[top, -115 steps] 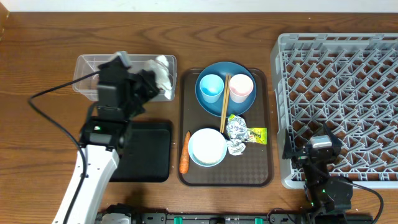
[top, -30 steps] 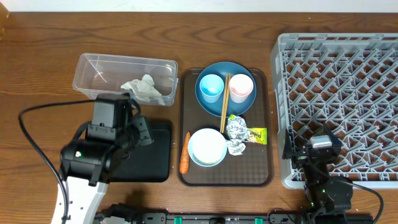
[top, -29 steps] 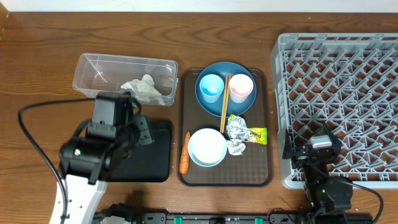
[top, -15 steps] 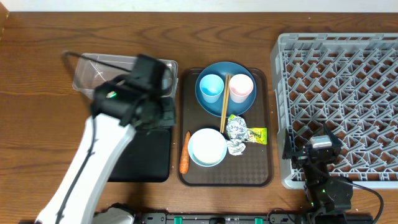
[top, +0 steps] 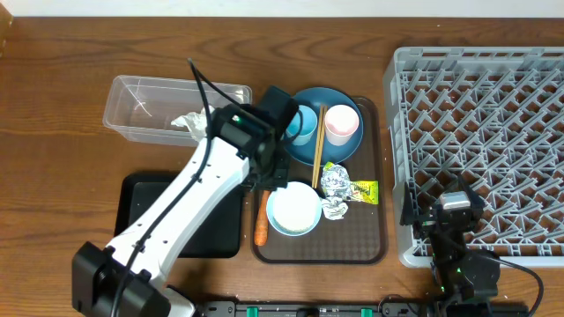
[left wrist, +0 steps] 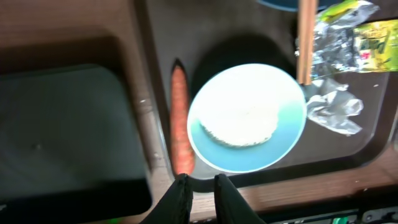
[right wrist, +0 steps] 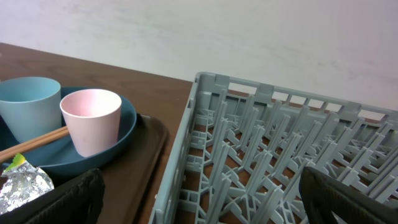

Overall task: Sort waste into correct bins and load items into the dishwasher rack
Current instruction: 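Move the left gripper back to the tray and grasp remaining tissue, then carry the tissue to the clear bin and open the left gripper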

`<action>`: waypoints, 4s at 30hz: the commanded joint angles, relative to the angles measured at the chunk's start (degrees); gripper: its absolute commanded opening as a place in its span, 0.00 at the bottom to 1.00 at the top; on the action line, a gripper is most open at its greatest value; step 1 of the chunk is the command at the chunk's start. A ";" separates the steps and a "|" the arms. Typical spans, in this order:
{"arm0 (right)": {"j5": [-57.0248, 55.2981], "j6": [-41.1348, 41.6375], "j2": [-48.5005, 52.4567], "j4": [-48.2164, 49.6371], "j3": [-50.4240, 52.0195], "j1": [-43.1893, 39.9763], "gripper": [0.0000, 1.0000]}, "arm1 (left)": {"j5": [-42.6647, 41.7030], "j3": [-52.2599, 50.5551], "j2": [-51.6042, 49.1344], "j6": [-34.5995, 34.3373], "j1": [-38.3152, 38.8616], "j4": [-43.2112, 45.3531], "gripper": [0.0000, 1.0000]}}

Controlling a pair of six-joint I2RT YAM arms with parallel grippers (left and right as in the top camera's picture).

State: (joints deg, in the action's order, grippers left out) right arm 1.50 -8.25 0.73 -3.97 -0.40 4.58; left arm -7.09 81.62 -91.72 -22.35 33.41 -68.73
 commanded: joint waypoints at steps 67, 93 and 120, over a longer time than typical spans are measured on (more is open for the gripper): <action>0.02 -0.59 -0.09 -0.17 0.09 -0.81 0.99 | 0.50 -0.79 -12.17 -9.07 22.49 14.03 0.63; 0.02 -0.61 -0.09 -0.17 0.09 -0.81 0.99 | 0.52 -0.79 -16.63 -10.97 23.19 18.69 0.19; 0.02 -0.61 -0.09 -0.17 0.09 -0.81 0.99 | 6.38 0.52 -1.97 -10.93 20.37 13.94 0.06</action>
State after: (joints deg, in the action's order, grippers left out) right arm 1.50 -8.25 0.73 -3.97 -0.40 4.58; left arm -4.86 81.25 -97.60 -33.21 55.51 -54.02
